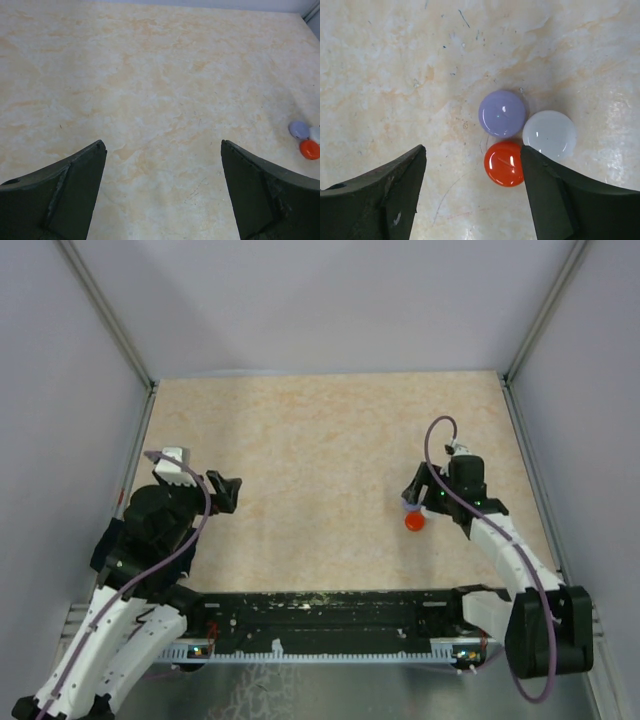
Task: Insert the wireless bluetooth earbuds into the charging case
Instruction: Reset both arms
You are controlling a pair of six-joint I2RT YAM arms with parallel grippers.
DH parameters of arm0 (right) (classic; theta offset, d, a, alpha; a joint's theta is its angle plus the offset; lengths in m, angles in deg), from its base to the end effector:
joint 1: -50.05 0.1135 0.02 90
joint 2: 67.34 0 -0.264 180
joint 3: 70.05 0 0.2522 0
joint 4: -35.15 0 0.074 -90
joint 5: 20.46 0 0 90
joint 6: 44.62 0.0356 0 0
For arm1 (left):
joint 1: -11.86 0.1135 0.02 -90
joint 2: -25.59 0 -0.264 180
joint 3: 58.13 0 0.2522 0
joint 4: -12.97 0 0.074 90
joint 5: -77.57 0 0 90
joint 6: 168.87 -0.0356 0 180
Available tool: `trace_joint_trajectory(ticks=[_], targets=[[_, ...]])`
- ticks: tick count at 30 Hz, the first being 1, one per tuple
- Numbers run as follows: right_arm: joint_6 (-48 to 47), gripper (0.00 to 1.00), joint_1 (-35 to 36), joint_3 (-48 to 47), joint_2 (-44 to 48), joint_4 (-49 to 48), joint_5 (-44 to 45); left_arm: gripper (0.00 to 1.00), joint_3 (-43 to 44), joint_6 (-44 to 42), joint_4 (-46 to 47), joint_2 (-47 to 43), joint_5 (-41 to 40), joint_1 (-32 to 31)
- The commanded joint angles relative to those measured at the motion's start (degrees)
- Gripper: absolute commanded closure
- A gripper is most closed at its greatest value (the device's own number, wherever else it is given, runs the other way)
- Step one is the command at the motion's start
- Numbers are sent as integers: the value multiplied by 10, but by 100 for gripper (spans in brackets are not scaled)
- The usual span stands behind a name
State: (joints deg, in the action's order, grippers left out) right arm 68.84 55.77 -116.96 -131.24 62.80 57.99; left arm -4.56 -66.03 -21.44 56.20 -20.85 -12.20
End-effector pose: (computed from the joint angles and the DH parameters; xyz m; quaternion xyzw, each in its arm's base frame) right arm 0.2207 0.0293 0.2004 0.1032 0.9130 0.1865 0.3479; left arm 0.1227 -0.0491 0.3246 0.0292 0.7729 -0.1459 0.6169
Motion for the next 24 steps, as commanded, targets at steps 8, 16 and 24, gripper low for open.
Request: trace_joint_trajectory(ticks=[8, 16, 24], targets=[[-15, 13, -4, -91, 257, 123, 151, 0, 71, 58, -83, -84, 7, 3], [-52, 12, -5, -72, 490, 109, 178, 0, 66, 85, -84, -166, -11, 4], [-116, 11, -1, -59, 591, 139, 200, 0, 51, 87, -75, -225, 7, 3]])
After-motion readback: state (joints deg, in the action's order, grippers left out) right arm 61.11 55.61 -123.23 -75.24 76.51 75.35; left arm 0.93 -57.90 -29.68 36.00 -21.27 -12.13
